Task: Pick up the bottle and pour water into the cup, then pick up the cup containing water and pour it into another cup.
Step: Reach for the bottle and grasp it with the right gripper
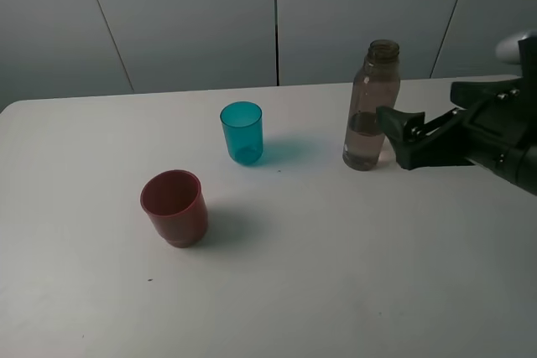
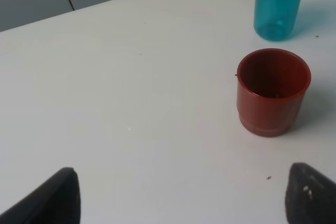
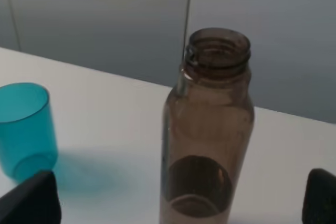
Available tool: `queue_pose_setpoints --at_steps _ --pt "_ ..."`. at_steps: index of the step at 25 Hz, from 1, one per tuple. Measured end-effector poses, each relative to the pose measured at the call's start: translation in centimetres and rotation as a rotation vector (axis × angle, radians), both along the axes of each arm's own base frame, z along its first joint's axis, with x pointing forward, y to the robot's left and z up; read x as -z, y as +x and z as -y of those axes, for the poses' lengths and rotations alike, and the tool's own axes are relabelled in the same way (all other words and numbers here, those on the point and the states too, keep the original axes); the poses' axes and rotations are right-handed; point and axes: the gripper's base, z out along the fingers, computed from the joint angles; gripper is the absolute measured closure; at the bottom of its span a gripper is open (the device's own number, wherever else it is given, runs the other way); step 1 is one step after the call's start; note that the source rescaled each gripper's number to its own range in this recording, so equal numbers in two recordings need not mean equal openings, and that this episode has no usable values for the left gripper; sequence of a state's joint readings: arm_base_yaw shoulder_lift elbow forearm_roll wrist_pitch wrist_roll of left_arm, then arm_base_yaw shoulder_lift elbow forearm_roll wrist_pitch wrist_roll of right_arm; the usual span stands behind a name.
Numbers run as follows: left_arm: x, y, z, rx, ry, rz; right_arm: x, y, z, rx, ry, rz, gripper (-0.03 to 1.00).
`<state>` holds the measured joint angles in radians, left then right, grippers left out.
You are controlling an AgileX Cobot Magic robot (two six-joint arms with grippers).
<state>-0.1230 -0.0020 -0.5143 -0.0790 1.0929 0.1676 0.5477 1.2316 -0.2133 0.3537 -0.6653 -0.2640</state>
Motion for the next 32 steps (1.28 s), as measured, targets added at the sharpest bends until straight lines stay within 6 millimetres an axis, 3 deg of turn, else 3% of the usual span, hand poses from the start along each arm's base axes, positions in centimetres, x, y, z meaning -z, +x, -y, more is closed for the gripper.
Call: queue_pose_setpoints --at_steps 12,23,32 --pt "0.0 0.0 0.0 0.000 0.000 0.000 5.4 3.1 -0.7 0.124 0.062 0.048 -0.03" --pt "0.0 0.0 0.0 0.000 0.000 0.000 5.6 6.5 -2.0 0.148 0.083 0.095 -0.03" --pt "0.0 0.0 0.0 0.000 0.000 0.000 8.4 7.7 -2.9 0.138 0.070 0.023 -0.03"
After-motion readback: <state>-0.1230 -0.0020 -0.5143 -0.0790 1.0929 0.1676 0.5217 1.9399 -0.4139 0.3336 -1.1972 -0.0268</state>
